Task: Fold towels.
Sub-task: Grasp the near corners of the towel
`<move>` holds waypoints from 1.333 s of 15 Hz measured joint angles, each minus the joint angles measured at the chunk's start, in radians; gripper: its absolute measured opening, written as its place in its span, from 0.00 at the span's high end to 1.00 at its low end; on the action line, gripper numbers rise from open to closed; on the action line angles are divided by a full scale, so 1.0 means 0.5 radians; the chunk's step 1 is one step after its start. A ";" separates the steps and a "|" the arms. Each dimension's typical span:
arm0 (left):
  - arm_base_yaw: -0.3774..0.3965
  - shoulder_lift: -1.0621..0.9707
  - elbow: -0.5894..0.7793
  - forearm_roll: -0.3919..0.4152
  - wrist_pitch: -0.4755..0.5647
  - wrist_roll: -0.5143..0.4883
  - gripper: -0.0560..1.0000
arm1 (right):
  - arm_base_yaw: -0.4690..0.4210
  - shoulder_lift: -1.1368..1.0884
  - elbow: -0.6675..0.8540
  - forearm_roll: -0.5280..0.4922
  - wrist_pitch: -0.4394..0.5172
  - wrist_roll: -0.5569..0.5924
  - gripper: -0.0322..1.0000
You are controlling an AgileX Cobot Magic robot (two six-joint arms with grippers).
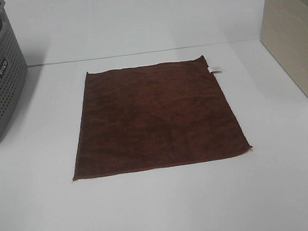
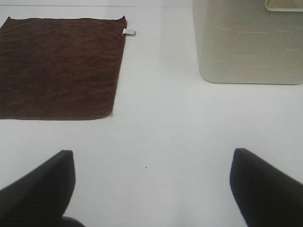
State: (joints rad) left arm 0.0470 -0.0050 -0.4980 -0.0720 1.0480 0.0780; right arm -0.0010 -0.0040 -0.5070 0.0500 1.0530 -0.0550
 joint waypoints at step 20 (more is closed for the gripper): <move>0.000 0.000 0.000 0.000 0.000 0.000 0.37 | 0.000 0.000 0.000 0.000 0.000 0.000 0.14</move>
State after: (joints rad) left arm 0.0470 -0.0050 -0.4980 -0.0720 1.0480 0.0780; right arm -0.0010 -0.0040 -0.5070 0.0500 1.0530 -0.0550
